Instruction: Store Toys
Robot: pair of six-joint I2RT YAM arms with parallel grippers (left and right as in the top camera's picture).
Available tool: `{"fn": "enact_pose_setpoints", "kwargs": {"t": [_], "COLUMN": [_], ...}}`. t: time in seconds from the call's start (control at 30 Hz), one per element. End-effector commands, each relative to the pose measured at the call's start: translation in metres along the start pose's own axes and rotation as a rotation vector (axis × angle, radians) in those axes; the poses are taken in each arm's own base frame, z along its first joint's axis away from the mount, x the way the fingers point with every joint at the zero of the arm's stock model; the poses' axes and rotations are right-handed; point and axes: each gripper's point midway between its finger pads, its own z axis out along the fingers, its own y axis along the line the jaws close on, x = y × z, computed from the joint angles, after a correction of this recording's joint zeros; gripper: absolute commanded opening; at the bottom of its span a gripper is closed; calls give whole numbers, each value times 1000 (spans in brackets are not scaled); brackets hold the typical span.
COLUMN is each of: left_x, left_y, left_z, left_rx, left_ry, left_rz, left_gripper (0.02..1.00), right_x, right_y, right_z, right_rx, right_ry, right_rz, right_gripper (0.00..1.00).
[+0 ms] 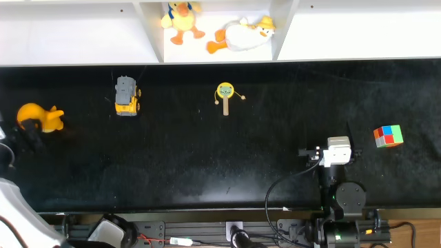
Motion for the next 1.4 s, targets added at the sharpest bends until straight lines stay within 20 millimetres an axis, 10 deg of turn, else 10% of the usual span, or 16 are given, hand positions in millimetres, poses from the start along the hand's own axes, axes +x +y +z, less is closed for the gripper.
{"fn": "enact_pose_setpoints", "kwargs": {"t": [0.03,0.5,0.7,1.0,1.4], "left_x": [-9,5,16,7,-53], "left_y": [9,-2,0,-1,-44], "left_z": [22,85,84,85,61], "left_rx": [-7,27,15,8,36], "left_ry": [0,105,153,120,-31], "left_rz": [77,201,199,213,167], "left_gripper": [998,982,844,211,104], "right_x": [4,4,4,4,4], "right_y": [0,0,0,0,0], "right_z": [0,0,0,0,0], "right_rx": [5,5,5,5,5], "right_ry": [5,5,5,4,5], "right_rz": [0,0,0,0,0], "right_gripper": [993,996,996,996,993]}}
